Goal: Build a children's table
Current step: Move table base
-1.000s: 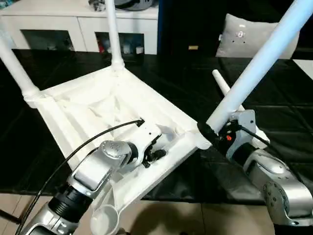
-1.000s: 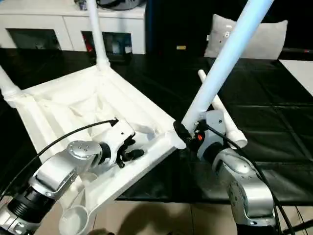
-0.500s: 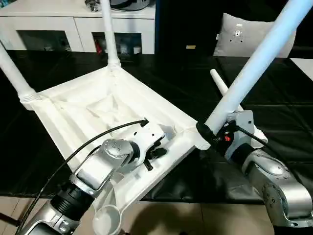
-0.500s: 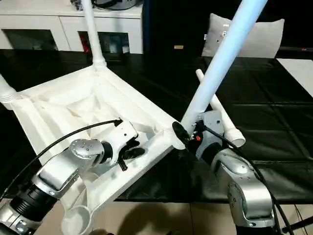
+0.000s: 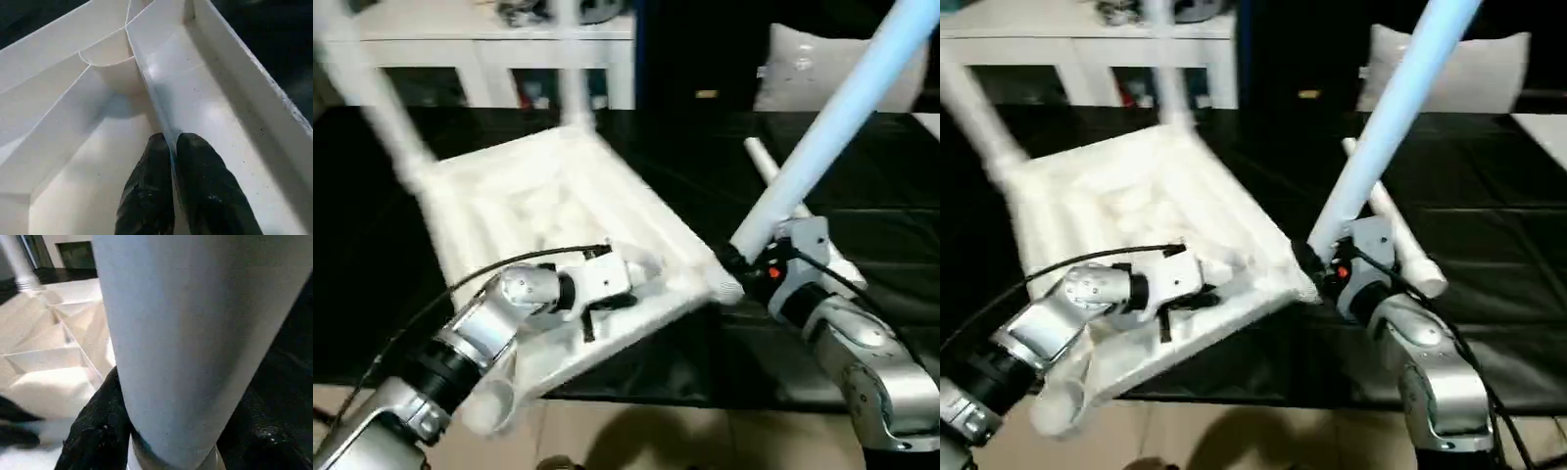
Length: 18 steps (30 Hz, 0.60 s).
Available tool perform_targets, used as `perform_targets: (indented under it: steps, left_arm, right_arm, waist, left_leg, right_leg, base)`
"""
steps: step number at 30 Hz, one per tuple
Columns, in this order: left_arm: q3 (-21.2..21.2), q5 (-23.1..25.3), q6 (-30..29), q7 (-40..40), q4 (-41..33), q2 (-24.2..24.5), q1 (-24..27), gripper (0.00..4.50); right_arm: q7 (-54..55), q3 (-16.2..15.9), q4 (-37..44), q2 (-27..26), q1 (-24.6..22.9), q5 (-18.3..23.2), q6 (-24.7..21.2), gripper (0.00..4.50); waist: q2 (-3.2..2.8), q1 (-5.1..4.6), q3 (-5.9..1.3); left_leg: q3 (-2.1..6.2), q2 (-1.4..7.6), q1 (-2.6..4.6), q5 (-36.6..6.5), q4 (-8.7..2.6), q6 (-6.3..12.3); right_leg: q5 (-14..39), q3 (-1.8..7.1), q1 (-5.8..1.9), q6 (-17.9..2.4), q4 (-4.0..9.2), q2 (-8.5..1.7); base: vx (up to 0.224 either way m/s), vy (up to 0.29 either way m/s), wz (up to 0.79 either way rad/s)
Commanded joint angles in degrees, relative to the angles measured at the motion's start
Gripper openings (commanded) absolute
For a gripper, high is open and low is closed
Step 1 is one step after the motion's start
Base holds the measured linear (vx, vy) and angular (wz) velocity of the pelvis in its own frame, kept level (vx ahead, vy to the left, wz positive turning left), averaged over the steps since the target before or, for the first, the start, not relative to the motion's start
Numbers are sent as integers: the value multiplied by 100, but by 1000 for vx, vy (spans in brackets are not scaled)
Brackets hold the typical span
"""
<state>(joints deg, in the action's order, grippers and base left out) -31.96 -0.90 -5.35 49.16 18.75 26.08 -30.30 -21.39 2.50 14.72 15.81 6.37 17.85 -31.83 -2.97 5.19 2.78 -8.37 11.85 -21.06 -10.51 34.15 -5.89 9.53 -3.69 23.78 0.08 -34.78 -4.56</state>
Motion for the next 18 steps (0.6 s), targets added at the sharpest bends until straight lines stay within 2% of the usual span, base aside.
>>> perform_targets:
  steps: [1, 2, 3, 4, 5, 6, 8, 9, 10, 12, 13, 14, 15, 16, 17, 18]
  left_arm:
    - [-1, -102, 282, 203, -1, -86, -141, 13]
    - [-6, -82, 520, 401, 198, 16, -185, 12]
    - [-11, -69, 537, 409, 219, 32, -190, 11]
    - [-18, 40, 716, 432, 462, 105, -236, 11]
    - [-18, 40, 716, 432, 462, 105, -236, 6]
    - [1, 93, 831, 434, 619, 144, -247, 5]
    - [190, 111, 1005, 434, 969, 273, -230, 5]
    - [274, 125, 1059, 440, 1089, 304, -231, 3]
    - [391, 123, 1056, 397, 1186, 367, -231, 3]
    - [528, 134, 1118, 334, 1359, 410, -268, 1]
    - [559, 138, 1154, 302, 1424, 417, -290, 1]
    - [642, 36, 1238, 451, 1453, 526, -270, 1]
    - [706, -51, 1323, 585, 1472, 617, -247, 1]
    - [786, -161, 1397, 743, 1510, 703, -234, 1]
    - [956, -404, 1287, 945, 1513, 724, -213, 1]
    - [1065, -568, 1172, 1060, 1436, 738, -183, 29]
  right_arm:
    - [62, 61, 161, -11, -116, 37, -30, 189]
    - [82, 85, 319, 6, -267, 43, -70, 189]
    - [85, 88, 334, 8, -282, 43, -75, 189]
    - [97, 107, 412, 17, -348, 49, -102, 189]
    - [97, 107, 412, 17, -348, 49, -102, 189]
    - [100, 114, 449, 18, -368, 57, -112, 189]
    - [47, 148, 537, 28, -412, 173, -165, 189]
    - [21, 160, 562, 30, -423, 218, -185, 189]
    - [1, 180, 575, 13, -422, 273, -194, 189]
    - [-6, 202, 597, -19, -410, 339, -223, 189]
    - [-8, 208, 605, -30, -403, 361, -241, 188]
    - [27, 227, 620, -91, -373, 406, -255, 188]
    - [29, 227, 624, -134, -345, 448, -246, 188]
    - [36, 222, 609, -183, -300, 484, -234, 188]
    - [63, 217, 574, -230, -262, 523, -266, 188]
    - [82, 195, 556, -232, -257, 519, -317, 188]
  waist:
    - [-68, -32, -382]
    - [-107, -45, -380]
    - [-78, -53, -372]
    - [-47, -47, -387]
    - [-51, -57, -383]
    - [-72, -69, -373]
    - [-63, -95, -343]
    - [-62, -100, -334]
    - [-64, -108, -334]
    - [-13, -132, -320]
    - [-28, -142, -325]
    - [7, -182, -324]
    - [-4, -197, -331]
    - [19, -228, -338]
    - [-6, -264, -339]
    - [-14, -297, -339]
  left_leg:
    - [-50, 16, 11, -1312, -432, -128]
    - [-56, 12, 15, -1329, -426, -142]
    - [-71, -4, 23, -1372, -421, -125]
    - [-65, -11, 14, -1356, -418, -115]
    - [-70, -23, -5, -1323, -421, -97]
    - [-73, -27, -3, -1372, -424, -93]
    - [-86, -41, 4, -1530, -430, -80]
    - [-73, -47, 23, -1696, -433, -51]
    - [-63, -45, 18, -1714, -433, -48]
    - [-60, -42, 17, -1676, -440, -31]
    - [-50, -33, 12, -1684, -448, -50]
    - [-51, -37, 2, -1700, -450, -42]
    - [-46, -41, -6, -1699, -451, -40]
    - [-29, -41, -37, -1664, -464, -32]
    - [-23, -37, -37, -1675, -473, -32]
    - [-20, -31, -33, -1666, -470, -43]
  right_leg:
    - [1675, 208, -298, -636, 450, -215]
    - [1568, 210, -297, -669, 453, -208]
    - [1543, 208, -292, -672, 481, -193]
    - [1419, 213, -334, -718, 446, -204]
    - [1432, 210, -348, -714, 443, -206]
    - [1623, 206, -343, -679, 466, -214]
    - [2040, 197, -327, -593, 514, -210]
    - [2740, 187, -311, -393, 583, -243]
    - [2869, 183, -311, -327, 592, -242]
    - [3131, 177, -268, -180, 624, -237]
    - [3131, 177, -274, -179, 613, -242]
    - [3111, 172, -267, -181, 631, -236]
    - [3089, 174, -271, -193, 616, -241]
    - [3039, 166, -298, -199, 601, -248]
    - [2975, 170, -287, -238, 588, -258]
    - [2875, 171, -289, -318, 571, -260]
  base:
    - [0, 0, 0]
    - [0, 0, 0]
    - [0, 0, 0]
    - [0, 0, 0]
    - [0, 0, 0]
    - [0, 0, 0]
    - [0, 0, 0]
    - [0, 0, 0]
    - [0, 0, 0]
    - [0, 0, 0]
    - [0, 0, 0]
    - [0, 0, 0]
    - [0, 0, 0]
    - [0, 0, 0]
    - [0, 0, 0]
    - [0, 0, 0]
